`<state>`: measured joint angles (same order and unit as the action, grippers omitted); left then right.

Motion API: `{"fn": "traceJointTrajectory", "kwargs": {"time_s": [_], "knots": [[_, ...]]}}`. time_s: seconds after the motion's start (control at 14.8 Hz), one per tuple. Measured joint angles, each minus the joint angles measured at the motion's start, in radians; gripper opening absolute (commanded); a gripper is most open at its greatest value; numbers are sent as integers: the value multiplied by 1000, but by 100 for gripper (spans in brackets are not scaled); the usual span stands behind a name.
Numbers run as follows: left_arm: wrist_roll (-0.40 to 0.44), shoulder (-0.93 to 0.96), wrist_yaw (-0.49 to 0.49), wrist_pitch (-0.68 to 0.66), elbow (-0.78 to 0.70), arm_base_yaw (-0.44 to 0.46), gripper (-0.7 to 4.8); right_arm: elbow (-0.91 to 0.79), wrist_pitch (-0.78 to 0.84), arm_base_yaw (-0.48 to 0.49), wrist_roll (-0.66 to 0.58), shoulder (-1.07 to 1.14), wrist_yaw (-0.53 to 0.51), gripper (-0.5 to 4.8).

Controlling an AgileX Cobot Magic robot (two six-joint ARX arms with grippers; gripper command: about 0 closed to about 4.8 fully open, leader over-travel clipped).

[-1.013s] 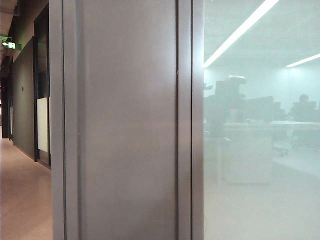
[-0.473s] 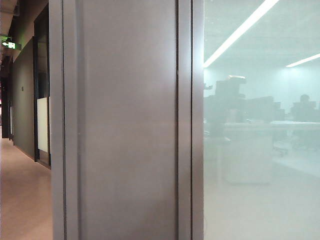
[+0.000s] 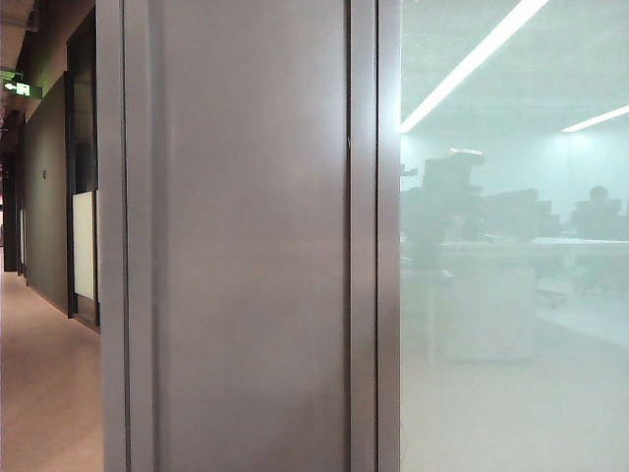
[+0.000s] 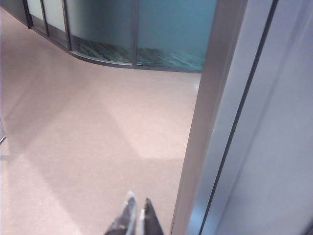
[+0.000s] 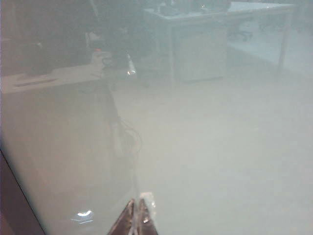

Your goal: Raise the arm to find the leftmost switch on the wall and turn off the lights.

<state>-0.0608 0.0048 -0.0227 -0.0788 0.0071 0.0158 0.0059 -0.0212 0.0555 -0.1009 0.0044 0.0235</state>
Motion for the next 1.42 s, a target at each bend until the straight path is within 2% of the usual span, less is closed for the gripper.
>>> {"fn": "traceJointTrajectory", "kwargs": {"time_s": [0.27, 0.34, 0.47, 0.61, 0.74, 0.88, 1.01, 1.08, 1.42], "knots": [[-50, 0, 23, 69, 0, 0, 20, 17, 35, 0, 0, 0, 0, -1], [-65, 0, 24, 166, 9, 0, 17, 61, 70, 1, 0, 0, 2, -1], [-68, 0, 26, 271, 56, 0, 13, 129, 91, 1, 0, 0, 19, -1], [-68, 0, 26, 289, 135, 0, -6, 209, 85, 1, 0, 3, 62, -1], [-63, 10, 27, 308, 270, 1, -6, 348, 145, 1, 5, 67, 135, -1], [-10, 64, 42, 321, 372, 1, -6, 439, 193, 1, 36, 171, 139, -1], [61, 187, 46, 327, 532, 1, -6, 625, 204, 1, 50, 375, 140, -1], [71, 292, 47, 367, 631, 1, -6, 741, 227, 1, 53, 504, 139, -1], [87, 653, 49, 479, 913, 1, -6, 1102, 300, 1, 54, 875, 133, -1]]}}
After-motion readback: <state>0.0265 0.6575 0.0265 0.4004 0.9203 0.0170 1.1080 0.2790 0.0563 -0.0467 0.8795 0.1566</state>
